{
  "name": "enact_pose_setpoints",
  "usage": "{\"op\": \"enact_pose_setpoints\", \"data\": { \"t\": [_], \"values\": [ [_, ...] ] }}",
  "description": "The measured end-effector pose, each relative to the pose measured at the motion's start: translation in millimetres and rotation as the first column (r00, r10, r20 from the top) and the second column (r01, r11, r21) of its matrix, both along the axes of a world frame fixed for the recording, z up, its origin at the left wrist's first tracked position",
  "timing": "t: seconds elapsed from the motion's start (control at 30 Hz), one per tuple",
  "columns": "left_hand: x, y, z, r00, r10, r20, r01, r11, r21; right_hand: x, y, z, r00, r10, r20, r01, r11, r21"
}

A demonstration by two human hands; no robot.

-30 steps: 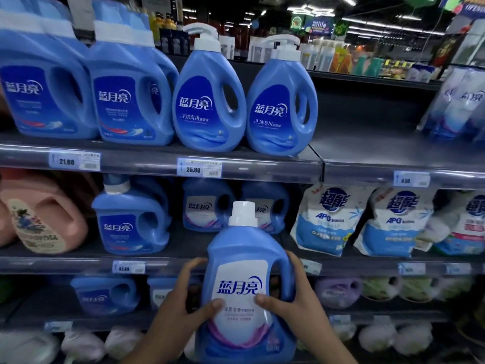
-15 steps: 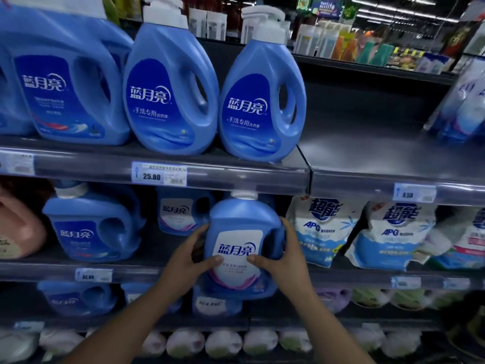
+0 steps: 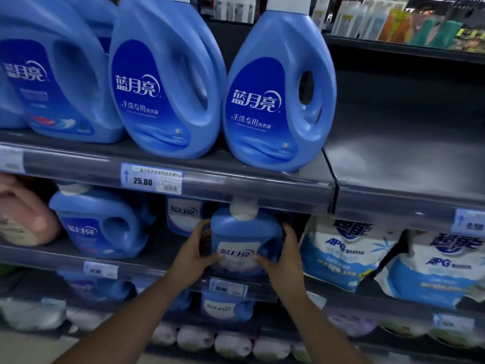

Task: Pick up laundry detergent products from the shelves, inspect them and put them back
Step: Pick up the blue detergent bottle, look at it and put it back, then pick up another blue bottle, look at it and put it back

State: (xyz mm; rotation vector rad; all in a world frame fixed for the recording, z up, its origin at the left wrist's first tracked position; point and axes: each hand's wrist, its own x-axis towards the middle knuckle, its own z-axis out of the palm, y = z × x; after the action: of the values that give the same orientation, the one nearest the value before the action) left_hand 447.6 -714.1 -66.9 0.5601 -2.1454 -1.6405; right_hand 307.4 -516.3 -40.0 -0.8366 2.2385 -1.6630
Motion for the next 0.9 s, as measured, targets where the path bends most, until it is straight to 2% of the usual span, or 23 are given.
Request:
{"op": "enact_pose_setpoints", "data": {
  "t": [0.23, 0.3, 0.37, 0.4, 0.47, 0.6, 0.67, 0.8, 0.9],
  "values": [
    [1.4, 0.3, -0.6, 1.0, 0.021, 0.005, -0.021, 1.0, -0.022, 3.1, -2.2, 6.5, 1.0, -0.011, 0.004, 0.011, 1.0, -0.002],
    [4.7, 1.5, 2.5, 0.999, 0.041, -0.004, -0.041, 0.998, -0.048, 9.6, 0.6, 5.9, 0.993, -0.117, -0.031, 0.116, 0.992, -0.041],
    [13.4, -1.6, 7.3, 0.997, 0.07, -0.037, -0.072, 0.996, -0.052, 21.6, -0.8, 6.1, 0.96, -0.241, -0.143, 0.234, 0.97, -0.064],
    [20.9, -5.4, 10.5, 0.994, 0.088, -0.059, -0.09, 0.995, -0.034, 29.8, -4.7, 7.8, 0.95, -0.255, -0.18, 0.244, 0.966, -0.085],
    [43.0, -18.4, 17.1, 0.985, 0.142, -0.102, -0.146, 0.989, -0.026, 49.4, -20.3, 15.0, 0.944, -0.216, -0.248, 0.191, 0.974, -0.122],
    [108.3, -62.6, 25.6, 0.949, 0.283, -0.136, -0.299, 0.947, -0.114, 97.3, -76.9, 28.5, 0.936, -0.088, -0.341, 0.04, 0.989, -0.144],
    [143.0, -92.0, 24.2, 0.911, 0.38, -0.162, -0.402, 0.904, -0.144, 121.7, -113.5, 26.9, 0.951, -0.021, -0.309, -0.011, 0.995, -0.101],
    [203.5, -156.5, 16.9, 0.815, 0.545, -0.198, -0.573, 0.809, -0.131, 164.1, -192.9, 12.7, 0.981, 0.144, -0.127, -0.141, 0.99, 0.03],
    [227.6, -202.4, 17.4, 0.809, 0.559, -0.18, -0.583, 0.802, -0.128, 180.1, -245.8, 4.7, 0.982, 0.181, 0.048, -0.185, 0.979, 0.09]
  ]
}}
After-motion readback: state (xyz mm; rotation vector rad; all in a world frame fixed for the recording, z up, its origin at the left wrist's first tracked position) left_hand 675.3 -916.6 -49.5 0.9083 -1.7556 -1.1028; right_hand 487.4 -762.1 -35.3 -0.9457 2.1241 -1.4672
